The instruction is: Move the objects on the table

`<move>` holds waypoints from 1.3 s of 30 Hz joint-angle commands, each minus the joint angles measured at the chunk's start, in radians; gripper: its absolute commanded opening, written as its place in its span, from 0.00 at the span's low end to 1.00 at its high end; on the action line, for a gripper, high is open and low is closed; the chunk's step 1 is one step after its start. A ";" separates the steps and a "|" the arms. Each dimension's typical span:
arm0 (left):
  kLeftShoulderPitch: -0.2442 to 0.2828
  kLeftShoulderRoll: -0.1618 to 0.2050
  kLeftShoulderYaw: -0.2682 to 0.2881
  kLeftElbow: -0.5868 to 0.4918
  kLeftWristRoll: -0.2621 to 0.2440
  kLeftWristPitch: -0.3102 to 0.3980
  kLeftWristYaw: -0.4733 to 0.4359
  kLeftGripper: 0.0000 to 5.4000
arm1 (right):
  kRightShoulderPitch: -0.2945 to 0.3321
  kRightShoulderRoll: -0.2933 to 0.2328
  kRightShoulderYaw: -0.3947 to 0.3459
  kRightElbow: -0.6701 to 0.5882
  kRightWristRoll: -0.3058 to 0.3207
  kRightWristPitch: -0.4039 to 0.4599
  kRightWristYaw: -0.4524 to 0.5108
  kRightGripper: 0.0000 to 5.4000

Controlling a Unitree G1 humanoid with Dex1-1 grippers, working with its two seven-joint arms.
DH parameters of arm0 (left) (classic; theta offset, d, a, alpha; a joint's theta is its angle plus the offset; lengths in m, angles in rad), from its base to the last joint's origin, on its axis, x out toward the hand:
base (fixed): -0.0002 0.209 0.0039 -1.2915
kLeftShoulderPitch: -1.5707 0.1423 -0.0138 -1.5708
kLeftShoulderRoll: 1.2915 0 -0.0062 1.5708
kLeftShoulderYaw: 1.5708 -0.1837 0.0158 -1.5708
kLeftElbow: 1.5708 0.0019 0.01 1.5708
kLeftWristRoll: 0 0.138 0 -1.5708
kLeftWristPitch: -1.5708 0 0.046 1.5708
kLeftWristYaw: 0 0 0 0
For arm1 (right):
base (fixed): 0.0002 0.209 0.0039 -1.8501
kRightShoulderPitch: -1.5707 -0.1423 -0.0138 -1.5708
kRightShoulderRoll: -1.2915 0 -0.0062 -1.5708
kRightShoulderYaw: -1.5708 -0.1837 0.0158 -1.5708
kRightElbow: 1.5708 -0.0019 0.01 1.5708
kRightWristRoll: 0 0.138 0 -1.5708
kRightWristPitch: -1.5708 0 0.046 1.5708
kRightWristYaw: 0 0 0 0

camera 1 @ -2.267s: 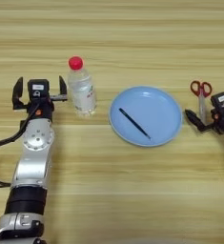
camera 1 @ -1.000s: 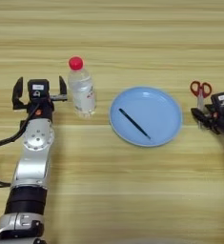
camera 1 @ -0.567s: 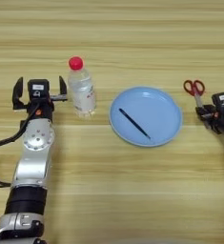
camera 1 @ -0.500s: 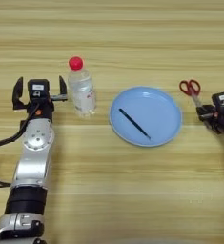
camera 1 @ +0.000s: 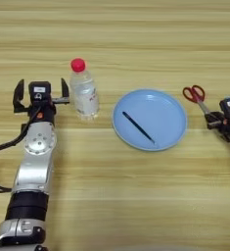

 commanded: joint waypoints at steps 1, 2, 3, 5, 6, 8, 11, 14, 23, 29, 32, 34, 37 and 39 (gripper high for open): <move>-0.013 -0.003 -0.005 0.000 0.015 0.011 0.008 1.00 | 0.089 -0.006 0.023 -0.056 -0.002 0.096 0.006 0.13; -0.013 -0.004 -0.005 -0.001 0.015 0.011 0.009 1.00 | 0.100 -0.006 0.026 -0.073 -0.001 0.105 0.006 0.13; -0.013 -0.004 -0.006 -0.002 0.015 0.012 0.009 1.00 | 0.111 -0.006 0.028 -0.092 0.003 0.118 0.009 0.13; -0.013 -0.006 -0.007 -0.003 0.016 0.013 0.010 1.00 | 0.132 -0.005 0.029 -0.126 0.011 0.144 0.012 0.13; -0.013 -0.006 -0.007 -0.004 0.016 0.013 0.010 1.00 | 0.143 -0.004 0.030 -0.142 0.015 0.152 0.013 0.13; -0.013 -0.007 -0.008 -0.005 0.017 0.014 0.011 1.00 | 0.164 0.004 0.034 -0.172 0.023 0.169 0.012 0.13; -0.013 -0.007 -0.009 -0.005 0.017 0.015 0.012 1.00 | 0.196 0.020 0.047 -0.220 0.037 0.196 0.007 0.13; -0.014 -0.006 -0.009 -0.004 0.016 0.015 0.013 1.00 | 0.218 0.027 0.062 -0.261 0.045 0.215 0.003 0.13; -0.015 -0.006 -0.010 -0.001 0.017 0.013 0.014 1.00 | 0.221 0.027 0.078 -0.314 0.043 0.146 0.006 0.25; -0.015 -0.007 -0.009 0.000 0.018 0.012 0.014 1.00 | 0.202 0.024 0.057 -0.323 0.031 0.086 -0.016 0.34; -0.015 -0.007 -0.008 0.002 0.019 0.011 0.014 1.00 | 0.196 0.021 0.050 -0.325 0.027 0.066 -0.019 0.41; -0.015 -0.008 -0.007 0.002 0.020 0.011 0.013 1.00 | 0.188 0.018 0.041 -0.329 0.022 0.048 -0.024 0.45; -0.014 -0.008 -0.006 0.002 0.021 0.011 0.012 1.00 | 0.177 0.015 0.028 -0.337 0.015 0.025 -0.037 0.52; -0.015 -0.008 -0.006 0.002 0.022 0.011 0.012 1.00 | 0.165 0.011 0.028 -0.338 0.001 -0.004 -0.044 0.56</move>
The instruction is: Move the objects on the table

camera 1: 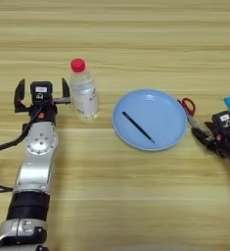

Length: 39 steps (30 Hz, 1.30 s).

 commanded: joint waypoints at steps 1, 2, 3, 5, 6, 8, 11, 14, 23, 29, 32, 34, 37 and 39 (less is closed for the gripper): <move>-0.014 -0.003 -0.001 0.003 0.003 0.009 0.002 1.00 | -0.038 -0.011 -0.008 -0.016 -0.027 -0.049 -0.015 0.56; -0.015 -0.003 -0.001 0.003 0.003 0.009 0.002 1.00 | -0.047 -0.010 -0.005 -0.018 -0.029 -0.057 -0.013 0.60; -0.015 -0.003 -0.001 0.003 0.003 0.009 0.002 1.00 | -0.056 -0.008 0.000 -0.021 -0.032 -0.067 -0.011 0.61; -0.015 -0.003 -0.001 0.003 0.004 0.010 0.002 1.00 | -0.069 -0.008 0.009 -0.025 -0.040 -0.089 -0.010 0.65; -0.015 -0.003 -0.001 0.004 0.004 0.010 0.002 1.00 | -0.075 -0.008 0.014 -0.027 -0.043 -0.099 -0.008 0.67; -0.015 -0.004 -0.001 0.004 0.004 0.009 0.002 1.00 | -0.085 -0.005 0.022 -0.035 -0.040 -0.109 -0.002 0.71; -0.015 -0.004 -0.001 0.006 0.005 0.007 0.002 1.00 | -0.101 0.003 0.039 -0.047 -0.035 -0.117 0.012 0.77; -0.015 -0.003 0.000 0.008 0.004 0.006 0.001 1.00 | -0.114 0.011 0.058 -0.052 -0.033 -0.118 0.027 0.82; -0.014 -0.001 0.001 0.007 0.003 0.005 -0.001 1.00 | -0.152 0.048 0.163 -0.039 -0.047 -0.109 0.078 1.00; -0.013 -0.001 0.001 0.006 0.003 0.005 -0.001 1.00 | -0.191 0.075 0.225 -0.021 -0.065 -0.106 0.096 1.00; -0.011 -0.005 0.005 0.003 -0.002 -0.003 0.002 1.00 | -0.204 0.086 0.242 -0.010 -0.072 -0.107 0.102 1.00; -0.010 -0.006 0.007 0.001 -0.003 -0.015 0.004 1.00 | -0.207 0.092 0.248 -0.004 -0.075 -0.108 0.103 1.00; -0.010 -0.004 0.007 -0.002 0.007 -0.021 0.010 1.00 | -0.208 0.095 0.252 0.002 -0.075 -0.111 0.104 1.00; -0.010 -0.003 0.006 -0.001 0.011 -0.025 0.014 1.00 | -0.207 0.096 0.253 0.005 -0.074 -0.112 0.105 1.00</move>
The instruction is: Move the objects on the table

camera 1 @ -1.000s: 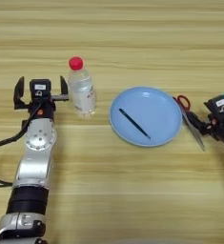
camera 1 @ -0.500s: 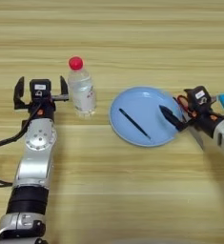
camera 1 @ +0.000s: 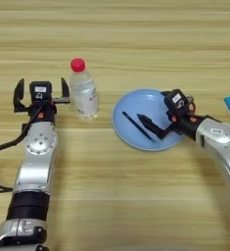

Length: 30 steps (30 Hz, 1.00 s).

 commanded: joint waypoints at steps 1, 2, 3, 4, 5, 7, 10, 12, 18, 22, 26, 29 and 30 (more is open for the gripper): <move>-0.010 -0.001 0.000 -0.002 0.010 -0.017 0.014 1.00 | -0.016 0.000 0.005 0.011 -0.009 0.000 0.009 1.00; -0.010 0.001 0.000 -0.002 0.015 -0.018 0.018 1.00 | -0.016 0.001 0.005 0.012 -0.009 0.000 0.009 1.00; -0.011 0.003 -0.002 0.000 0.017 -0.024 0.017 1.00 | -0.016 0.002 0.005 0.014 -0.009 0.000 0.009 1.00; -0.011 0.003 -0.002 0.001 0.014 -0.031 0.014 1.00 | -0.016 0.003 0.006 0.017 -0.009 -0.001 0.009 1.00; -0.011 0.002 0.000 0.000 0.008 -0.040 0.010 1.00 | -0.016 0.004 0.006 0.018 -0.009 -0.001 0.008 1.00; -0.010 0.000 0.005 -0.002 -0.007 -0.048 0.001 1.00 | -0.015 0.005 0.006 0.019 -0.009 -0.001 0.008 1.00; -0.008 0.005 0.006 -0.003 -0.014 -0.051 -0.014 1.00 | -0.015 0.007 0.007 0.020 -0.009 -0.002 0.008 1.00; -0.008 0.005 0.004 -0.005 -0.026 -0.060 -0.033 1.00 | -0.015 0.008 0.007 0.022 -0.009 -0.003 0.008 1.00; -0.004 0.001 0.009 -0.014 -0.063 -0.054 -0.079 1.00 | -0.012 0.007 0.004 0.017 -0.006 0.000 0.009 1.00; -0.007 -0.006 0.035 -0.010 -0.113 -0.025 -0.098 1.00 | -0.011 0.007 0.003 0.014 -0.004 0.001 0.011 1.00; -0.024 0.005 0.026 0.003 -0.107 0.030 -0.107 1.00 | -0.016 0.011 0.004 0.019 -0.003 0.002 0.010 1.00; -0.037 0.011 0.027 0.017 -0.096 0.069 -0.096 1.00 | -0.015 0.014 0.004 0.014 -0.003 0.004 0.011 1.00; -0.042 0.017 0.025 0.021 -0.086 0.080 -0.091 1.00 | -0.014 0.015 0.005 0.012 -0.002 0.006 0.012 1.00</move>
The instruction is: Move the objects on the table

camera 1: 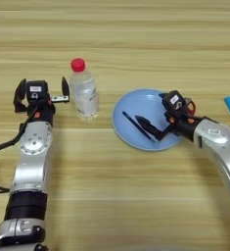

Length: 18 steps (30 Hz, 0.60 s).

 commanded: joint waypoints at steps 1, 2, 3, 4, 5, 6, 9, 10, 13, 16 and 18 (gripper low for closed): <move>-0.034 0.018 -0.005 0.023 0.027 0.062 0.013 1.00 | -0.012 0.004 0.001 -0.006 -0.002 0.008 0.005 1.00; -0.040 0.023 -0.006 0.029 0.032 0.073 0.013 1.00 | -0.012 0.005 0.001 -0.007 -0.002 0.009 0.005 1.00; -0.045 0.028 -0.008 0.037 0.036 0.079 0.013 1.00 | -0.011 0.007 0.002 -0.010 -0.002 0.011 0.005 1.00; -0.051 0.032 -0.008 0.046 0.037 0.083 0.012 1.00 | -0.011 0.008 0.002 -0.011 -0.002 0.012 0.005 1.00; -0.058 0.038 -0.006 0.056 0.043 0.089 0.015 1.00 | -0.012 0.010 0.003 -0.011 -0.002 0.012 0.004 1.00; -0.064 0.044 -0.005 0.066 0.047 0.090 0.013 1.00 | -0.013 0.013 0.004 -0.011 -0.002 0.013 0.003 1.00; -0.090 0.059 0.001 0.110 0.048 0.088 0.005 1.00 | -0.016 0.019 0.006 -0.009 -0.004 0.013 0.001 1.00; -0.102 0.066 0.003 0.132 0.046 0.084 0.003 1.00 | -0.016 0.021 0.006 -0.008 -0.005 0.012 0.000 1.00; -0.142 0.088 0.006 0.194 0.048 0.059 -0.002 1.00 | -0.017 0.026 0.007 -0.008 -0.006 0.011 0.000 1.00; -0.181 0.101 0.018 0.255 0.032 -0.004 -0.016 1.00 | -0.016 0.028 0.005 -0.011 -0.004 0.011 0.001 1.00; -0.203 0.102 0.034 0.291 -0.001 -0.038 -0.044 1.00 | -0.015 0.028 0.003 -0.014 -0.002 0.010 0.001 1.00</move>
